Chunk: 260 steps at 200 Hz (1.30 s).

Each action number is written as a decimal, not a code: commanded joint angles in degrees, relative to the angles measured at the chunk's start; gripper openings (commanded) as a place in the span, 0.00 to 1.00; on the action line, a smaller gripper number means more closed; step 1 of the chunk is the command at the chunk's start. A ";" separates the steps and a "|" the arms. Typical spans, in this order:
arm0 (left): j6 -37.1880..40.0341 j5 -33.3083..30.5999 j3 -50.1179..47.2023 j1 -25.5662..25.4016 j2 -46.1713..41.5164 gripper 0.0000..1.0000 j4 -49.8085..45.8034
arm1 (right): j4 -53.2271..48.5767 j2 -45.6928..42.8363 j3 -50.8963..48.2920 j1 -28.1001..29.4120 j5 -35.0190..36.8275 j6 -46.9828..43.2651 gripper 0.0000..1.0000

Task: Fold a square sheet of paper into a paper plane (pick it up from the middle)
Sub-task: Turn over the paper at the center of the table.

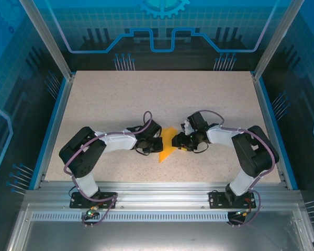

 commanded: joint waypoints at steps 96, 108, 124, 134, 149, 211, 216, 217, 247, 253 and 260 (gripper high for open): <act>-3.02 3.33 -4.42 1.68 0.53 0.10 2.66 | 0.61 -0.48 1.67 1.31 5.51 5.50 0.49; -3.02 3.30 -4.61 1.65 0.60 0.10 2.64 | -0.76 -1.36 1.92 1.18 7.71 5.03 0.49; -3.02 3.42 -4.61 1.69 0.56 0.10 2.70 | -1.44 -1.65 2.36 1.23 8.46 4.55 0.49; -3.02 3.46 -4.71 1.69 0.55 0.10 2.69 | -1.88 -1.38 2.50 1.23 8.87 4.54 0.49; -3.02 3.49 -4.61 1.64 0.60 0.10 2.79 | -1.33 -0.45 2.49 1.22 8.26 4.71 0.50; -3.59 4.58 -4.86 1.67 0.68 0.10 3.63 | 2.36 2.31 2.47 2.68 3.90 6.20 0.48; -3.63 4.66 -4.83 1.71 0.59 0.10 3.80 | 2.62 2.35 2.51 2.88 3.67 6.25 0.48; -3.63 4.64 -4.81 1.75 0.56 0.10 3.80 | 2.65 2.38 2.53 2.89 3.59 6.32 0.48; -3.98 4.80 -4.94 1.78 0.47 0.10 4.24 | 3.32 1.84 2.52 3.37 2.83 7.03 0.46; -4.07 4.88 -4.94 1.75 0.46 0.10 4.18 | 3.30 1.64 2.47 3.50 2.82 7.22 0.46; -4.12 4.96 -4.96 1.71 0.47 0.10 4.28 | 3.37 1.47 2.37 3.58 2.82 7.34 0.46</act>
